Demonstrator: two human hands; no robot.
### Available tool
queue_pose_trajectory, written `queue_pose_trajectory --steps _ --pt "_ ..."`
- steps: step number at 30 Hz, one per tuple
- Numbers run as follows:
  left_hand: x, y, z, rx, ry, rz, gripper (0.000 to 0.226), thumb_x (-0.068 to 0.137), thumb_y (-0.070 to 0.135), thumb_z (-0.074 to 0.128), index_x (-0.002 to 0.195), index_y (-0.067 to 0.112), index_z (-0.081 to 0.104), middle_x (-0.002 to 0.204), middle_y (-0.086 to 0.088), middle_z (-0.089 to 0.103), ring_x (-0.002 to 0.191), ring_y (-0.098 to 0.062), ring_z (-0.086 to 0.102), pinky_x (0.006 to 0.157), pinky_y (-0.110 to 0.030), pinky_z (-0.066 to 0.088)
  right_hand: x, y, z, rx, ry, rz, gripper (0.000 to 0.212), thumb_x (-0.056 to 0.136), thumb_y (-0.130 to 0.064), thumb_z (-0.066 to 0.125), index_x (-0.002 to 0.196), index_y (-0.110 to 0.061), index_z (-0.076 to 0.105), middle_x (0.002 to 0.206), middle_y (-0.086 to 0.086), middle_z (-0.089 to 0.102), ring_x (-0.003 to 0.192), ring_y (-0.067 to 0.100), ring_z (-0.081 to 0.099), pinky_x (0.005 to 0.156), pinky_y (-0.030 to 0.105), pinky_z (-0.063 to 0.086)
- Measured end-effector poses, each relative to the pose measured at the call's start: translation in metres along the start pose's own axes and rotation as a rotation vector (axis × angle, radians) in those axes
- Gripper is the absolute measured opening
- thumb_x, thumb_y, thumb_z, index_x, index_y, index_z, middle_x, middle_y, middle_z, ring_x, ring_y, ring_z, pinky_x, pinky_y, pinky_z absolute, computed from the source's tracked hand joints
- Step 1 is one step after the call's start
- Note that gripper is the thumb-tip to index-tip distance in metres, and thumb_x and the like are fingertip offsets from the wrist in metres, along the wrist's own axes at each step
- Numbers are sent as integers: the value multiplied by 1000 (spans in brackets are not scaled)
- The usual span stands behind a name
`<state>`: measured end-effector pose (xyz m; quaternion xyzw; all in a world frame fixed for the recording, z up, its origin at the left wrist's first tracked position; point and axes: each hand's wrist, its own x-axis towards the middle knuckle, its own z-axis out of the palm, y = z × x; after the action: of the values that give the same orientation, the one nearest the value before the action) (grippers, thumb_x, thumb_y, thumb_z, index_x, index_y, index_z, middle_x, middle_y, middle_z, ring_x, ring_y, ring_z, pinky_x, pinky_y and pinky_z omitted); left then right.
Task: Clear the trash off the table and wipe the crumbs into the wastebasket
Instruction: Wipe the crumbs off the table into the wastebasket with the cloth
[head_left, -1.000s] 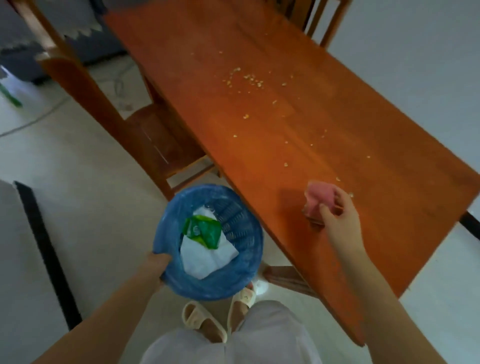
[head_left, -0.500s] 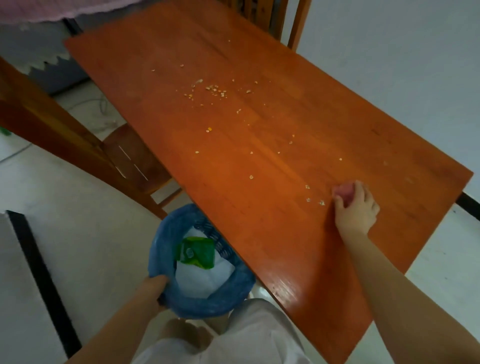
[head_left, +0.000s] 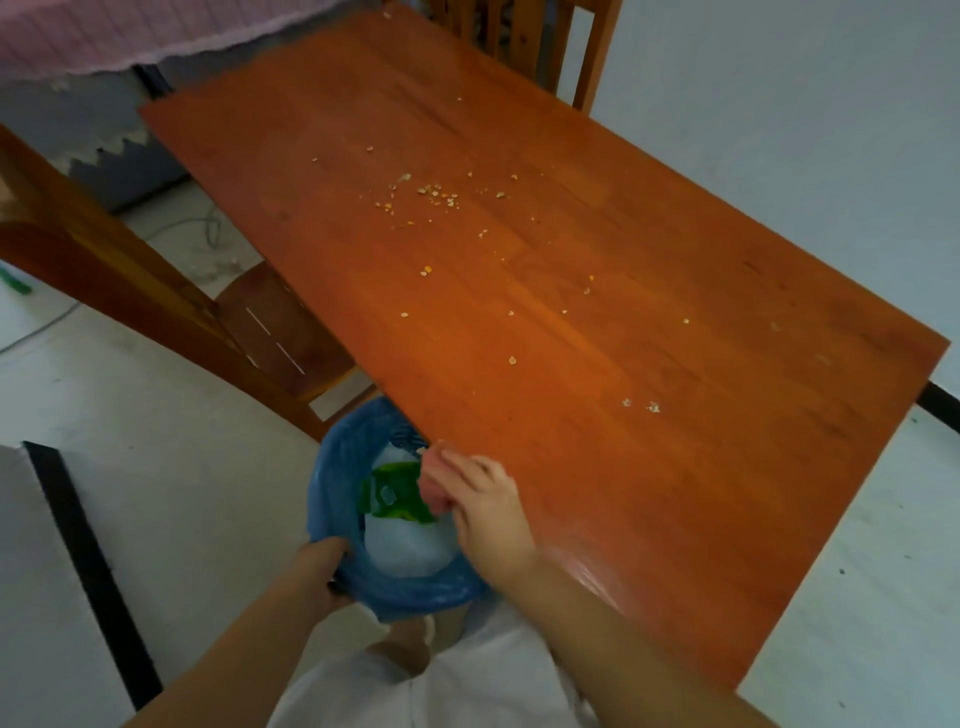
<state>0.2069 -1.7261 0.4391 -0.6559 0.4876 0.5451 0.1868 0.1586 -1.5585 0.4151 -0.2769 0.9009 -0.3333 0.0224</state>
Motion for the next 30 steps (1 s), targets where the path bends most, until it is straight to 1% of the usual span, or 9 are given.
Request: queue_pose_trajectory --steps 3,9,11,13,15,20,24,27,30 --pt "-4 4 -2 17 -9 39 32 91 -5 43 122 -9 43 75 -16 46 69 -34 49 64 -47 46 -12 -25 7 152 -144 -86 49 81 -13 36 125 -22 55 130 3 58 108 24 51 94 41 46" --pt "-11 2 2 119 -43 39 36 93 -4 43 128 -10 40 71 -14 42 75 -38 51 66 -44 43 1 50 -110 249 366 316 49 83 12 44 115 -22 59 97 -10 66 91 -3 59 102 19 40" --pt "-14 1 9 159 -49 6 24 93 -4 43 116 -8 42 69 -15 39 100 -45 54 63 -43 41 -10 103 -157 124 520 569 47 82 15 41 118 -10 58 98 -5 61 86 -4 53 98 10 36" --pt "-13 -3 12 187 -43 -34 25 92 -4 45 116 -7 43 70 -16 41 108 -44 52 68 -43 43 -37 148 -189 19 569 817 45 87 7 40 127 -9 51 114 4 61 107 11 54 103 24 36" --pt "-13 -9 12 202 -86 -6 23 90 -5 44 113 -4 43 75 -17 45 86 -39 52 79 -44 45 -61 167 -197 6 533 947 45 89 3 38 130 -12 49 123 9 58 118 26 52 105 33 34" --pt "-17 -16 12 163 -92 18 35 90 -5 44 125 -6 42 84 -19 51 94 -38 51 86 -47 45 -70 105 -132 31 423 627 52 83 16 39 113 -23 58 108 -2 60 108 7 50 98 0 24" --pt "-17 -17 10 153 -52 16 46 91 -4 44 136 -8 35 135 -29 46 124 -44 47 92 -49 44 -62 29 -57 178 220 366 38 87 -3 40 115 -17 62 115 -10 56 109 -4 43 101 19 35" --pt "-19 -19 9 117 -46 23 45 91 -5 42 136 -9 35 116 -28 54 109 -44 53 80 -49 46 -49 -18 -24 338 -4 114 45 82 -10 36 119 -7 61 120 2 60 112 -3 45 102 19 34" --pt "-21 -17 7 104 -26 38 45 92 -6 40 136 -10 34 101 -24 54 104 -41 51 78 -49 45 -26 -19 -37 544 -73 150 44 84 9 42 123 -5 56 121 -2 55 112 -21 40 104 15 35"
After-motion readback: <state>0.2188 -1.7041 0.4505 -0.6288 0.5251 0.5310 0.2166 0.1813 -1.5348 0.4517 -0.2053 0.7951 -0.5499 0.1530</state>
